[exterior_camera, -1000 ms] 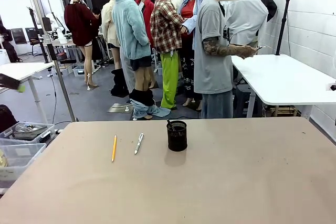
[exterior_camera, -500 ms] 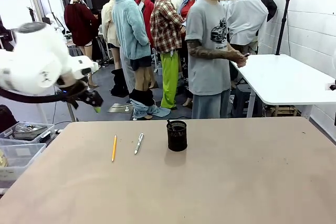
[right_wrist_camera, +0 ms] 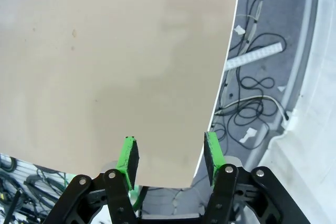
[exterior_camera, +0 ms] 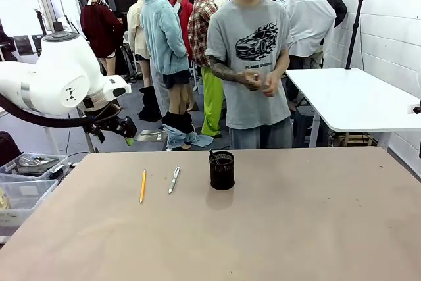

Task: Place the pens into the pen holder.
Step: Pick up a writing instrument from the table and place it into the Pen holder.

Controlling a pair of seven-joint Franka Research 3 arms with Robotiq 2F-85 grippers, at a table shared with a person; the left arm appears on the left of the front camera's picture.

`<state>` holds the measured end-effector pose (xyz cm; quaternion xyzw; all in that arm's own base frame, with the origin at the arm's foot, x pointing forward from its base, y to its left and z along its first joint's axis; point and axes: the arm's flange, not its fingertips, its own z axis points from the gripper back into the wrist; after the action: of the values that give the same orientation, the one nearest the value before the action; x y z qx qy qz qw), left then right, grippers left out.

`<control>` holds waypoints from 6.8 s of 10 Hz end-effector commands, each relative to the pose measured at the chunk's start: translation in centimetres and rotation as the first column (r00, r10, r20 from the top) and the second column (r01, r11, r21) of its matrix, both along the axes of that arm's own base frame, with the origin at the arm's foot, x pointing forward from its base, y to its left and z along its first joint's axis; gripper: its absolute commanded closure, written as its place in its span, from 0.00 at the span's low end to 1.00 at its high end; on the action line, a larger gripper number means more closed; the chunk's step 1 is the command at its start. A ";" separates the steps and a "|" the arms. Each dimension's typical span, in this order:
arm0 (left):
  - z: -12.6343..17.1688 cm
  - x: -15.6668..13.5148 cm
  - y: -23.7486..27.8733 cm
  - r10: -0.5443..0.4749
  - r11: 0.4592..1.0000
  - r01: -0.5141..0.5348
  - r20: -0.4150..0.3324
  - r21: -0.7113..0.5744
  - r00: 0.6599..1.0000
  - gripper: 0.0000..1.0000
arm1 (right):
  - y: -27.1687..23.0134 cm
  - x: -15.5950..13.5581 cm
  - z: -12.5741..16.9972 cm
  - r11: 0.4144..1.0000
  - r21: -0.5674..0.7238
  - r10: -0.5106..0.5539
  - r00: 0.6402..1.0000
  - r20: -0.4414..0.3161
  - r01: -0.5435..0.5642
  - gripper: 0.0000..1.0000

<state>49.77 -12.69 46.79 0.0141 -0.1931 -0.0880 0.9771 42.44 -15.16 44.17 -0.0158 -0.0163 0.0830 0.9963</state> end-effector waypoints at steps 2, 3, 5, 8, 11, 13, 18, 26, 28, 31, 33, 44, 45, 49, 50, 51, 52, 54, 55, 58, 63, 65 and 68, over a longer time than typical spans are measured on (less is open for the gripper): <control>-3.2 2.0 -0.3 0.068 0.997 -0.073 -0.114 -0.040 0.991 0.00 | -0.1 0.0 -0.1 1.000 -0.024 0.003 1.000 0.004 -0.003 0.36; -4.6 3.4 -1.0 0.108 0.992 -0.117 -0.161 -0.052 0.981 0.00 | -0.1 0.0 -0.1 1.000 -0.024 0.003 1.000 0.004 -0.003 0.36; -8.2 5.9 -2.5 0.132 0.988 -0.146 -0.235 -0.046 0.963 0.00 | -0.1 0.0 -0.1 1.000 -0.024 0.003 1.000 0.004 -0.003 0.36; -11.8 7.5 -4.3 0.131 0.989 -0.148 -0.317 -0.029 0.939 0.00 | -0.1 0.0 -0.1 1.000 -0.024 0.003 1.000 0.004 -0.003 0.36; -13.7 7.7 -4.3 0.186 0.981 -0.195 -0.316 0.005 0.930 0.00 | -0.1 0.0 -0.1 1.000 -0.024 0.003 1.000 0.004 -0.003 0.36; -14.8 7.4 -4.0 0.213 0.977 -0.213 -0.303 0.034 0.929 0.00 | -0.1 0.0 -0.1 1.000 -0.024 0.003 1.000 0.004 -0.003 0.36; -16.4 7.1 -4.3 0.211 0.977 -0.205 -0.298 0.051 0.931 0.66 | -0.1 0.0 -0.1 1.000 -0.024 0.003 1.000 0.004 -0.003 0.36; -16.7 6.9 -4.5 0.218 0.976 -0.207 -0.313 0.067 0.924 1.00 | -0.1 0.0 -0.1 1.000 -0.024 0.003 1.000 0.004 -0.003 0.36; -13.4 5.3 -4.0 0.067 0.998 -0.068 -0.259 0.002 0.964 1.00 | -0.1 0.0 -0.1 1.000 -0.024 0.003 1.000 0.004 -0.003 0.36; -8.8 3.3 -1.5 -0.230 0.958 0.216 -0.055 -0.189 0.972 1.00 | -0.1 0.0 -0.1 1.000 -0.024 0.003 1.000 0.004 -0.003 0.36; -8.5 3.2 -0.4 -0.362 0.891 0.374 0.094 -0.259 0.927 1.00 | -0.1 0.0 -0.1 1.000 -0.024 0.003 1.000 0.004 -0.003 0.36; -1.6 -9.6 16.6 -0.561 0.568 0.807 0.642 -0.161 0.523 1.00 | -0.1 0.0 -0.1 1.000 -0.024 0.003 1.000 0.004 -0.003 0.36; -0.9 -12.5 19.7 -0.490 0.612 0.778 0.702 -0.146 0.517 1.00 | -0.1 0.0 -0.1 1.000 -0.024 0.003 1.000 0.004 -0.003 0.36; -2.1 -13.6 21.0 -0.411 0.584 0.785 0.758 -0.207 0.506 1.00 | -0.1 0.0 -0.1 1.000 -0.024 0.003 1.000 0.004 -0.003 0.36; -2.2 -12.0 19.8 -0.423 0.535 0.818 0.771 -0.212 0.476 1.00 | -0.1 0.0 -0.1 1.000 -0.024 0.003 1.000 0.004 -0.003 0.36; -1.9 -10.3 18.8 -0.435 0.468 0.859 0.791 -0.210 0.430 1.00 | -0.1 0.0 -0.1 1.000 -0.024 0.003 1.000 0.004 -0.003 0.36; -1.8 -8.6 17.2 -0.456 0.366 0.904 0.805 -0.219 0.380 1.00 | -0.1 0.0 -0.1 1.000 -0.024 0.003 1.000 0.004 -0.003 0.36; -1.2 -4.5 12.9 -0.518 0.109 0.962 0.812 -0.250 0.270 1.00 | -0.1 0.0 -0.1 1.000 -0.024 0.003 1.000 0.004 -0.003 0.36; -0.9 -2.9 10.2 -0.547 0.029 0.966 0.805 -0.258 0.232 1.00 | -0.1 0.0 -0.1 1.000 -0.024 0.003 1.000 0.004 -0.003 0.36; -0.9 -3.5 7.9 -0.522 0.025 0.964 0.819 -0.264 0.238 1.00 | -0.1 0.0 -0.1 1.000 -0.024 0.003 1.000 0.004 -0.003 0.36; -3.9 2.0 0.8 -0.441 -0.189 0.951 0.887 -0.243 0.138 1.00 | -0.1 0.0 -0.1 1.000 -0.024 0.003 1.000 0.004 -0.003 0.36; -5.8 4.8 -1.7 -0.445 -0.260 0.936 0.890 -0.238 0.103 1.00 | -0.1 0.0 -0.1 1.000 -0.024 0.003 1.000 0.004 -0.003 0.36; -8.8 8.7 -6.4 -0.414 -0.298 0.939 0.910 -0.171 0.034 1.00 | -0.1 0.0 -0.1 1.000 -0.024 0.003 1.000 0.004 -0.003 0.36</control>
<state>57.03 -18.03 38.17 -0.5723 -0.4055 -0.5628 0.4373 42.42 -15.21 44.17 -0.0143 -0.0174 0.0830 0.9963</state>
